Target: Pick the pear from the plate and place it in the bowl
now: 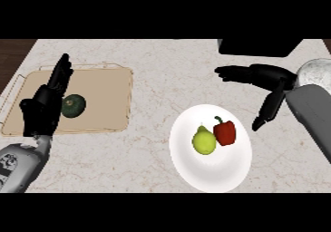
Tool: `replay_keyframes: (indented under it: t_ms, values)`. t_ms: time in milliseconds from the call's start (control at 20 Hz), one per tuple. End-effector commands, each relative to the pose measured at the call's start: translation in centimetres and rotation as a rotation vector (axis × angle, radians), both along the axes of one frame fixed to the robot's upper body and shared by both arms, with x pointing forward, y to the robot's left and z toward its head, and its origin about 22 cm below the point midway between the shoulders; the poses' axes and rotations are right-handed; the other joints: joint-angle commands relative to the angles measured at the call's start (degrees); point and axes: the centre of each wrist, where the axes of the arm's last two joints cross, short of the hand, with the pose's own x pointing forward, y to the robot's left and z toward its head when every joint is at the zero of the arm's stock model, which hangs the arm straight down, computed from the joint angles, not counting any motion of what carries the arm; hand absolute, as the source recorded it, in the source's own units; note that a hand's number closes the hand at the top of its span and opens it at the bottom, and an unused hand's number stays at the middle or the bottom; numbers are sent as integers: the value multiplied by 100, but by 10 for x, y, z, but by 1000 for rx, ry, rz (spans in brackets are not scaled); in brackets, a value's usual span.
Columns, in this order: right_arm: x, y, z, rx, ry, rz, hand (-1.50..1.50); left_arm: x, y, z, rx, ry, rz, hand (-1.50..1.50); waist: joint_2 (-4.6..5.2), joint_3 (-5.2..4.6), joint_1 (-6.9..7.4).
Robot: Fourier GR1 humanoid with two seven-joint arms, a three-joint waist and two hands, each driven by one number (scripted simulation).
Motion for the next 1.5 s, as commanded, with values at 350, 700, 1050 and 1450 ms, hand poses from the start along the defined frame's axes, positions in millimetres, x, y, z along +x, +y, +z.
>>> replay_keyframes:
  t_ms: [350, 700, 1050, 1450]
  values:
    - [22, 89, 3, -171, 53, 319, -150, -3, 8, 9, 8, 2, 28, 0, -46, -7, -182]
    - [22, 112, 0, -315, 56, 426, -150, -3, 5, -4, 11, 12, 25, 0, -41, -9, -222]
    - [6, 106, -41, -446, 67, 443, -150, -15, 13, 14, 5, 8, 49, 0, -70, -6, -255]
    - [-3, 130, -69, -447, 76, 452, -150, -17, -3, -1, 8, 11, 52, 0, -67, -8, -283]
